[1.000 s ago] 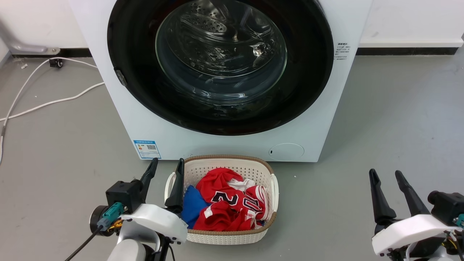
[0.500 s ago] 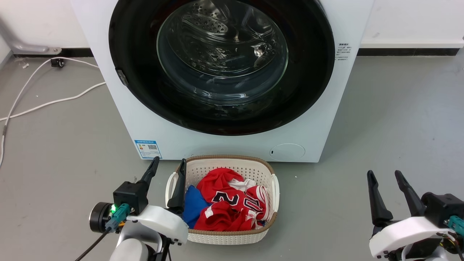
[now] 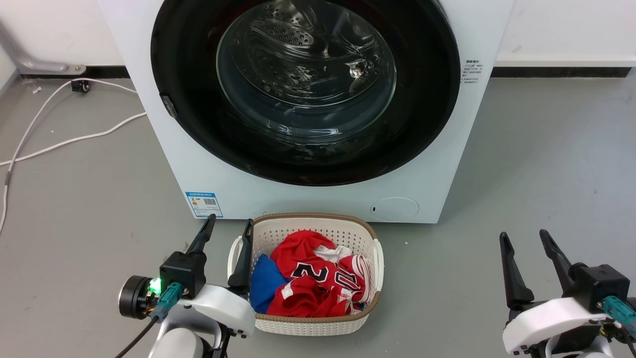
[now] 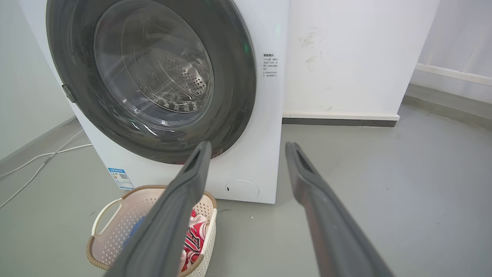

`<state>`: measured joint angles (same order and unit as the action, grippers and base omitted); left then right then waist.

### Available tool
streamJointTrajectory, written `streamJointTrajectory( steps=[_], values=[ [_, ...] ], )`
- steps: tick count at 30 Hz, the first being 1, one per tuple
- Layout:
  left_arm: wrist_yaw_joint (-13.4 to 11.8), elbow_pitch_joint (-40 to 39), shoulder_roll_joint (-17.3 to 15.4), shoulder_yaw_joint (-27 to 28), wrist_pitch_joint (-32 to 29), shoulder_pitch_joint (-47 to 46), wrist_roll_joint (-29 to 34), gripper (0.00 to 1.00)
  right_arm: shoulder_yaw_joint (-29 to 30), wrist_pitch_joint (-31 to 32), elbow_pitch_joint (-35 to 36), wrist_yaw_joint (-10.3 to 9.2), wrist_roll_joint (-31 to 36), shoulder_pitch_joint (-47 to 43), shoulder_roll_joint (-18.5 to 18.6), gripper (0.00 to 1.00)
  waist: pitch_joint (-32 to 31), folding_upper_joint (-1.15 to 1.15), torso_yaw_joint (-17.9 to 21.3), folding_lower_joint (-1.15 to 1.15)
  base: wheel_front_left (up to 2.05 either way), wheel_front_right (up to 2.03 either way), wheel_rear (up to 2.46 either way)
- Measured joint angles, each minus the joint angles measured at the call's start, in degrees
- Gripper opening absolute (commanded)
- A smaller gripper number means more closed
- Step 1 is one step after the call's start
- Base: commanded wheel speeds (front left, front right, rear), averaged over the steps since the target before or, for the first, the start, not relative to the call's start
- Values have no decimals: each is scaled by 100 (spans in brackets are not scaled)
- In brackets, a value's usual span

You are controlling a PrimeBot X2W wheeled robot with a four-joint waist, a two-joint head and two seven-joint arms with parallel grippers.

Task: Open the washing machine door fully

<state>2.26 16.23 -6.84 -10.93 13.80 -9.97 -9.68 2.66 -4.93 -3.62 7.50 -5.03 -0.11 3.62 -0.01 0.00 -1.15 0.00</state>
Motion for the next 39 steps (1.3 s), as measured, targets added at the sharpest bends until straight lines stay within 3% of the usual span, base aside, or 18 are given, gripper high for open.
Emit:
streamJointTrajectory(
  steps=[13,34,35,36,37,38,39],
  values=[
    [101,178,86,163,113,-1,267,100,-13,46,230,0,388,-57,-23,100,9,0,1,0,0,0,0],
    [230,267,187,392,126,0,256,100,53,40,136,0,194,-77,-51,100,4,0,20,0,0,0,0],
    [236,267,190,396,126,0,264,100,66,43,125,0,170,-76,-52,87,4,0,22,0,0,0,0],
    [244,267,193,405,126,0,265,100,69,45,114,0,107,-75,-53,42,5,0,25,0,0,0,0],
    [261,267,197,416,126,0,265,100,67,52,108,0,103,-74,-53,16,6,0,30,0,0,0,0],
    [264,266,200,423,126,0,265,100,65,53,100,0,96,-73,-53,0,6,0,34,0,0,0,0],
    [278,264,207,436,126,0,266,100,56,54,96,0,85,-73,-54,0,6,0,41,0,0,0,0]
  ],
)
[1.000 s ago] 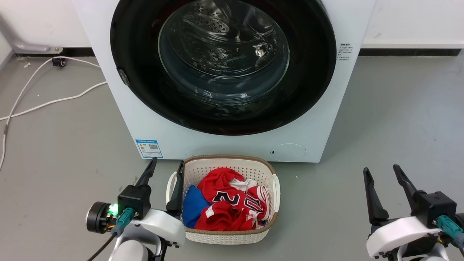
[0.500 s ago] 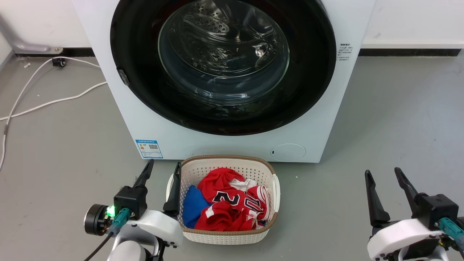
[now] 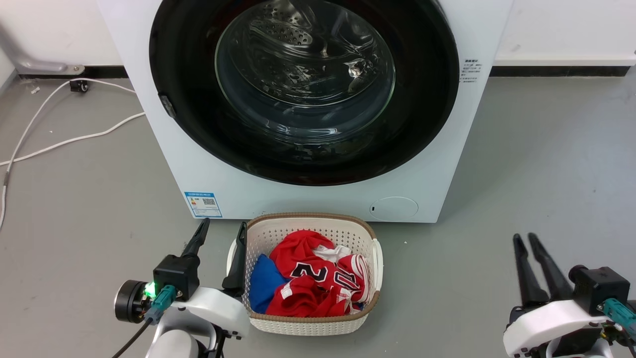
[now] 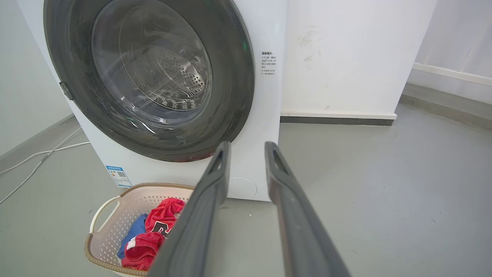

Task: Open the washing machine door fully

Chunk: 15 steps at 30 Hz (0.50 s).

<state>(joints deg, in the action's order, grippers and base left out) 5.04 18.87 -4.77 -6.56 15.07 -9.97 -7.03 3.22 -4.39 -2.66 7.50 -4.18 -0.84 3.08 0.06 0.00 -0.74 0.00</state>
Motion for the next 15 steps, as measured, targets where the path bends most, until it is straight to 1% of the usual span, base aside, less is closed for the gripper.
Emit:
streamJointTrajectory(
  steps=[4,5,7,8,14,15],
  values=[
    [0,-14,19,15,0,4,19,100,1,24,-12,0,-75,0,-4,0,-8,0,11,0,0,0,0],
    [0,-18,24,21,0,7,23,100,18,43,-20,0,-167,0,-5,0,-8,0,14,0,0,0,0],
    [1,-18,30,36,0,8,23,100,48,90,-62,0,-597,5,-7,0,-6,0,20,0,0,0,0],
    [2,-18,31,44,0,8,23,100,70,92,-83,0,-959,21,-8,0,-4,0,22,0,0,0,0],
    [36,-62,60,82,0,5,41,100,212,272,-375,-1,-4306,230,-11,0,25,0,26,0,0,0,0],
    [43,-70,69,85,0,5,42,100,253,314,-423,-1,-4766,275,-13,0,35,0,24,0,0,0,0]
  ],
)
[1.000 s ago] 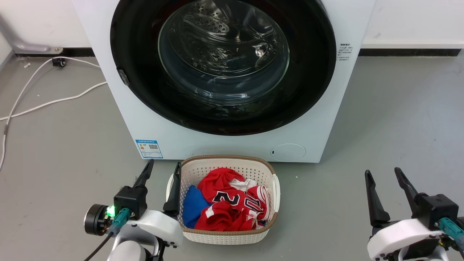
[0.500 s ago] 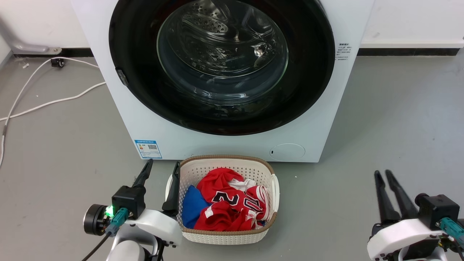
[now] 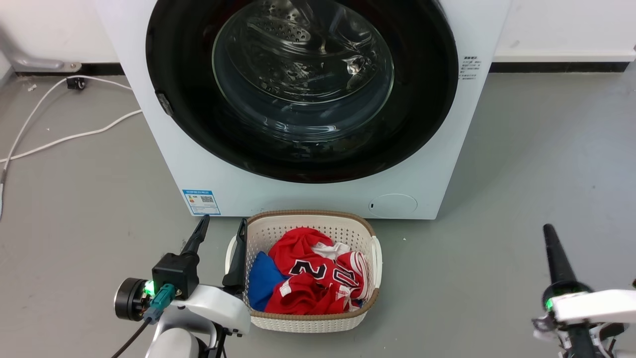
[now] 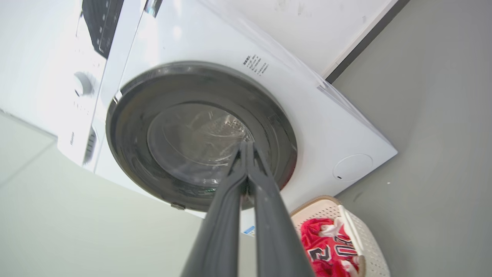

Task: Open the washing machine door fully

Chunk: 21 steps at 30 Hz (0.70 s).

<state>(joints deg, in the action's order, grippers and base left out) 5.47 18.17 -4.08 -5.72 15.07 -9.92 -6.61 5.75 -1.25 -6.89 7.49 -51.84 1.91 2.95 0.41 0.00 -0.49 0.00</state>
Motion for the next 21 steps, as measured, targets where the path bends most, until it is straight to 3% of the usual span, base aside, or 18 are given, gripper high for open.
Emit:
streamJointTrajectory(
  steps=[5,10,16,21],
  values=[
    [8,-68,34,8,0,-40,24,100,353,183,-182,-1,-2654,382,0,0,120,0,-4,0,0,0,0],
    [3,-234,66,68,0,-121,-16,100,947,528,-316,-1,-3718,932,53,0,331,0,9,0,0,0,0],
    [-49,-468,90,62,0,-307,-15,100,1349,1040,-1028,-1,-4600,1939,715,0,720,0,6,0,0,0,0],
    [-93,-678,101,60,0,-493,-2,100,1091,1549,-1904,0,-4967,2991,1500,0,1100,0,-17,-1,0,0,0]
  ],
)
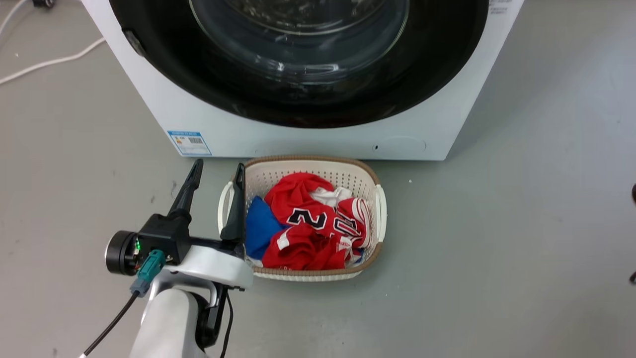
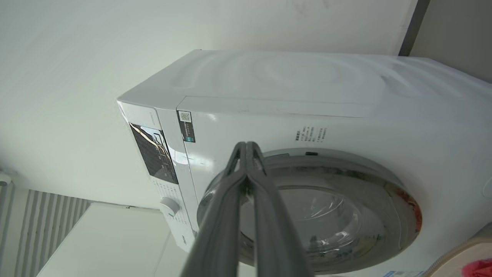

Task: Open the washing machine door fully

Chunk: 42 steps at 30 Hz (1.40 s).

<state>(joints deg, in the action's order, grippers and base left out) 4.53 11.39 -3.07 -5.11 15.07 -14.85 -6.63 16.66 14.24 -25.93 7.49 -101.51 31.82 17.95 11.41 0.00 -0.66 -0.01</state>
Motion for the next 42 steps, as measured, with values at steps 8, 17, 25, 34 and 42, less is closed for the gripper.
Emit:
streamJointTrajectory(
  steps=[8,17,25,34,42],
  values=[
    [-96,-448,10,-130,0,-180,-9,100,-1161,1043,-1593,-1,-96,1710,927,0,539,0,-122,0,0,0,0],
    [-255,-793,13,-414,0,-385,-97,100,-2350,1766,-2747,-1,394,3648,1060,0,1111,0,-251,0,0,0,0],
    [-382,-856,13,-680,0,-510,-214,100,-2819,1912,-3573,-1,705,4841,769,0,1493,0,-437,0,0,0,0],
    [-465,-946,14,-831,0,-665,-220,100,-3011,1926,-4052,-1,880,5475,601,0,1781,0,-562,0,0,0,0],
    [-481,-1013,14,-932,0,-792,-203,100,-3106,2081,-4189,0,984,5839,572,0,2032,0,-626,0,0,0,0]
  ],
)
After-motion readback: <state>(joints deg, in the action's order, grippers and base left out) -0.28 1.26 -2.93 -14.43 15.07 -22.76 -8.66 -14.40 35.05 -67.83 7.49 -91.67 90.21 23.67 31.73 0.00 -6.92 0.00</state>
